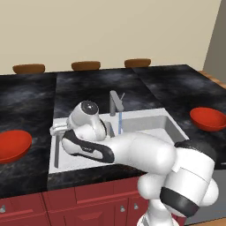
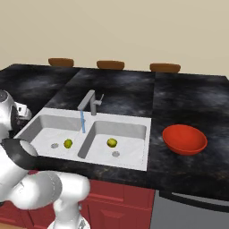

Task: Pick the pears from the sink and place them in one bowl. Place the mushroom in the other bowl. Then turn off the sink faucet.

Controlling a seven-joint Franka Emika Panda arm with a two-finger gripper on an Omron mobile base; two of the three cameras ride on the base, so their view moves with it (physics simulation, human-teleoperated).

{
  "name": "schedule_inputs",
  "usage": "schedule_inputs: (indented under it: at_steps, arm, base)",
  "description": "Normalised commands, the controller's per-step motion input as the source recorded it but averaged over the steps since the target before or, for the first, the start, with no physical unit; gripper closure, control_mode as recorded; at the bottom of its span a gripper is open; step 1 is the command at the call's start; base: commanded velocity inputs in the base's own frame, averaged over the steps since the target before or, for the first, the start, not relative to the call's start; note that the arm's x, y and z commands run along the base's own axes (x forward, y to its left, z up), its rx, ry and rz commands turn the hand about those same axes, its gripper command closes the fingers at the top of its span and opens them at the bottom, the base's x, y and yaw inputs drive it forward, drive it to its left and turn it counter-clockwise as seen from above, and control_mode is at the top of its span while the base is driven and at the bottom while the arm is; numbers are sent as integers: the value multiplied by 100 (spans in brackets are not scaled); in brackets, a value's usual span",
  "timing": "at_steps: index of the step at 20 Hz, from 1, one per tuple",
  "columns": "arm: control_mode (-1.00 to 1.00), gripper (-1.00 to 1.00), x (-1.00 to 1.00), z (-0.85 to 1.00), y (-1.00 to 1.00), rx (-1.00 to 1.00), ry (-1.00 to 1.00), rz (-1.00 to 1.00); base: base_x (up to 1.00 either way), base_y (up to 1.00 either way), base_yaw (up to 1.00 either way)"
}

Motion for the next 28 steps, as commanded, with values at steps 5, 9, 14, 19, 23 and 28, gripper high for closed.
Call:
schedule_inputs:
  at_steps: [5,9,14,19,23,28]
  arm:
    - [-100,100,22,10,100,-11,1,11]
    - [-100,100,21,0,100,-9,0,12]
    - [-100,100,19,0,96,-8,0,10]
    - [-100,100,18,-1,84,-8,0,5]
    - [-100,100,3,25,77,-16,1,0]
    - [-100,100,0,62,66,-19,8,0]
  base:
    - [0,0,0]
    - [0,0,0]
    - [0,0,0]
    - [0,0,0]
    - [0,0,0]
    - [0,0,0]
